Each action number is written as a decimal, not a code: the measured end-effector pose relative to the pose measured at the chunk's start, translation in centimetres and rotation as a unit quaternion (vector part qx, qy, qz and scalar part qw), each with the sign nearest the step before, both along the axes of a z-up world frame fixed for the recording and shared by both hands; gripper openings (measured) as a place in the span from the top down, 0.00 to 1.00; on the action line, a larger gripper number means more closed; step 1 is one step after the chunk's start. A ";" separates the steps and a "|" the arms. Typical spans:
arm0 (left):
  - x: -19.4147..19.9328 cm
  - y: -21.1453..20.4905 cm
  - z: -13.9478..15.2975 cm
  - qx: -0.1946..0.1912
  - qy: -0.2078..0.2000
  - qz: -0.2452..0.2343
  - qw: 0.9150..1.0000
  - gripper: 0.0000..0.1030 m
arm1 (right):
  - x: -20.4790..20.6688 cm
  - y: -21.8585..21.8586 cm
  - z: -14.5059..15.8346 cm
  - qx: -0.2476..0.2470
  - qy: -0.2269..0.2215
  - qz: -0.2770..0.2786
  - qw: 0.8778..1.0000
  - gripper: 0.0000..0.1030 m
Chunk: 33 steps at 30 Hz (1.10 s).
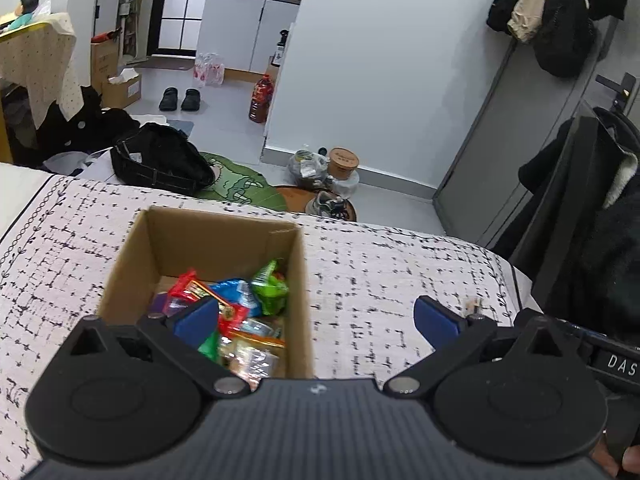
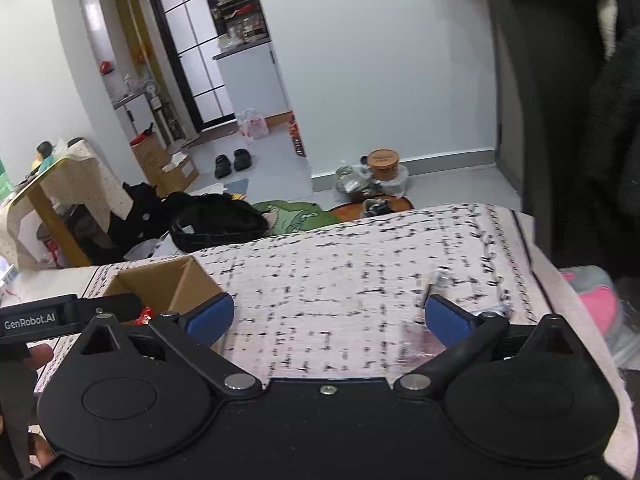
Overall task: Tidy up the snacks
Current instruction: 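Move both tools back toward the orange pack on the bed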
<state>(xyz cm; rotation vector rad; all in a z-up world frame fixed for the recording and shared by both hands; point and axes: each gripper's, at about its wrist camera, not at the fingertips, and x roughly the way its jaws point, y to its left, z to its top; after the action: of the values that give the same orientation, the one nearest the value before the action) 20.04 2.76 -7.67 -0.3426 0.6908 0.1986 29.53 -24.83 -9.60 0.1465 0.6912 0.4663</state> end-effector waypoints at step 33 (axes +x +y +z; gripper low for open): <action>2.9 -11.2 -5.1 -0.028 0.068 -0.016 0.997 0.02 | -1.1 -11.4 -4.5 0.023 0.031 -0.067 0.997 0.00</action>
<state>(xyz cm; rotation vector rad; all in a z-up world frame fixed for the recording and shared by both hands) 22.98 -8.48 -12.72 -0.3737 0.8373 0.1736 28.47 -36.18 -14.13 0.2498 0.7262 0.3507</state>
